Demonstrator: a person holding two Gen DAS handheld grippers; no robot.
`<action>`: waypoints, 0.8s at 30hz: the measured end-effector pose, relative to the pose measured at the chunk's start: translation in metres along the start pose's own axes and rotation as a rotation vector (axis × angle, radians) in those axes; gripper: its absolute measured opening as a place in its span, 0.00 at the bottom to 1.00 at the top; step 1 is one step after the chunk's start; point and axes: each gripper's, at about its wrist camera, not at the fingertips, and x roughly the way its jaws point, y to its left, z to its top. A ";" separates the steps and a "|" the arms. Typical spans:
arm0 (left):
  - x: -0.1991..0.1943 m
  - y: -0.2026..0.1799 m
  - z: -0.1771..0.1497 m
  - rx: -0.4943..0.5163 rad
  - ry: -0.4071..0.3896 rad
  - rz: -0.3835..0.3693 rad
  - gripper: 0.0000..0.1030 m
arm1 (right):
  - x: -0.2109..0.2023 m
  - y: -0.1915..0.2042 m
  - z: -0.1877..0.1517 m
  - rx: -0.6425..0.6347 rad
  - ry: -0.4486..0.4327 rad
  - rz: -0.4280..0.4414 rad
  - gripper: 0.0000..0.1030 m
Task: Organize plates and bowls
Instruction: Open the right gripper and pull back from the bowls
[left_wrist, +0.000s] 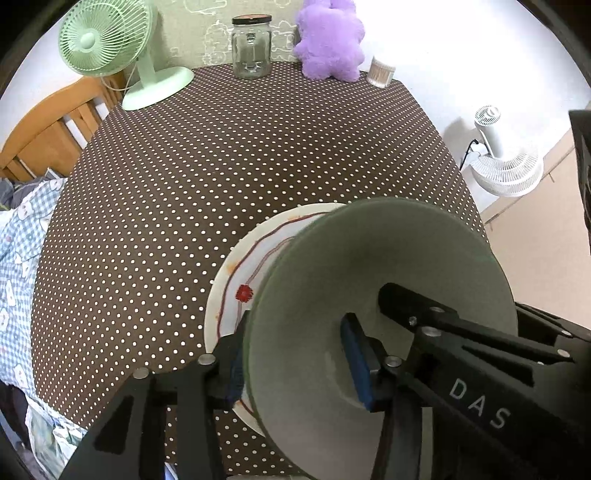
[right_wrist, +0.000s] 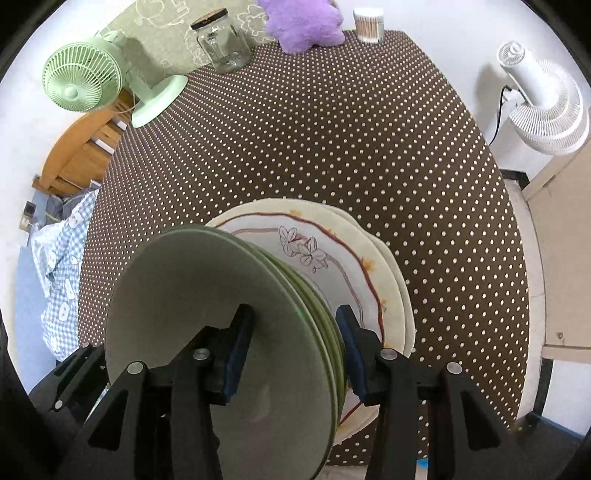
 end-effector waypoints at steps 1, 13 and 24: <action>-0.002 0.002 0.000 -0.002 -0.007 0.002 0.58 | -0.002 -0.001 0.000 -0.004 -0.010 -0.010 0.53; -0.048 0.034 -0.006 0.035 -0.153 -0.023 0.76 | -0.053 0.024 -0.010 -0.015 -0.212 -0.155 0.62; -0.106 0.114 -0.033 0.079 -0.328 0.008 0.88 | -0.087 0.101 -0.053 0.004 -0.397 -0.145 0.71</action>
